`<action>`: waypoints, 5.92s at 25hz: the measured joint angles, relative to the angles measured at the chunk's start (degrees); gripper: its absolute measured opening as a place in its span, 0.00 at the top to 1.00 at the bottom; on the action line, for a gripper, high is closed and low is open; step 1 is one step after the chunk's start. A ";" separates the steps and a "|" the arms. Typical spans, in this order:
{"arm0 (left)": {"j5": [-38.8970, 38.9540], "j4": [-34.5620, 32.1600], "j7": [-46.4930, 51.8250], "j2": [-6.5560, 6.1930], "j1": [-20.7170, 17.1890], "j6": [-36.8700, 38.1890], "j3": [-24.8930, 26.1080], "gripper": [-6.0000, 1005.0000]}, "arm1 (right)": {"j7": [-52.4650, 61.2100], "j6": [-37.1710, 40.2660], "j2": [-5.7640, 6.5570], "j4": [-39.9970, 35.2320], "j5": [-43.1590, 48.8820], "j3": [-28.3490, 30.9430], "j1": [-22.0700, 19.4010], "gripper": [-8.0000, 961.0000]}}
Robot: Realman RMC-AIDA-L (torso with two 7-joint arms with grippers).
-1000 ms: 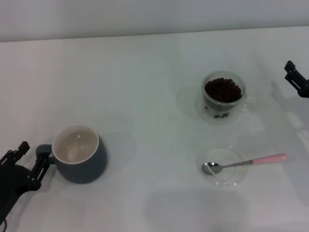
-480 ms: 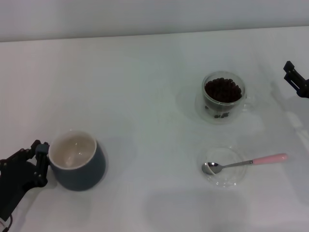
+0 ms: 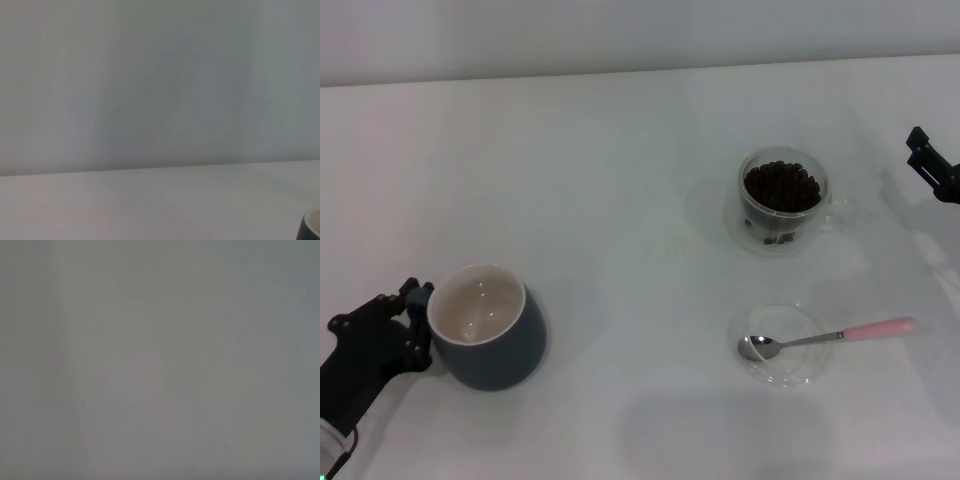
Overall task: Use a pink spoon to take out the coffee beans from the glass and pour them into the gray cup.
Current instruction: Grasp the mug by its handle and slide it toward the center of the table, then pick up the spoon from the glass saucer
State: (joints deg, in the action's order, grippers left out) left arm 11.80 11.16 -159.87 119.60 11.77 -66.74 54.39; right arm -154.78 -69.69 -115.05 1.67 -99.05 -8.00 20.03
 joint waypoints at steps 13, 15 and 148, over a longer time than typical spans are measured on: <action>-0.13 0.38 -1.09 -0.10 5.49 4.90 -4.43 0.89 | 0.00 -0.21 0.00 -0.09 0.00 0.00 0.16 0.12; -0.34 0.41 -1.11 -0.15 6.48 5.18 -5.20 0.89 | 0.00 -0.30 0.00 -0.09 0.00 0.00 0.18 0.12; -4.60 4.52 -2.11 -0.45 8.34 5.01 5.54 0.39 | 69.48 -19.89 1.82 -14.51 27.51 -13.63 -14.54 0.14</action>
State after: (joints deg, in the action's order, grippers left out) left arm 7.20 15.68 -161.98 119.16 20.11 -61.73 59.94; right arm -85.30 -89.58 -113.23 -12.84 -71.54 -21.63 5.49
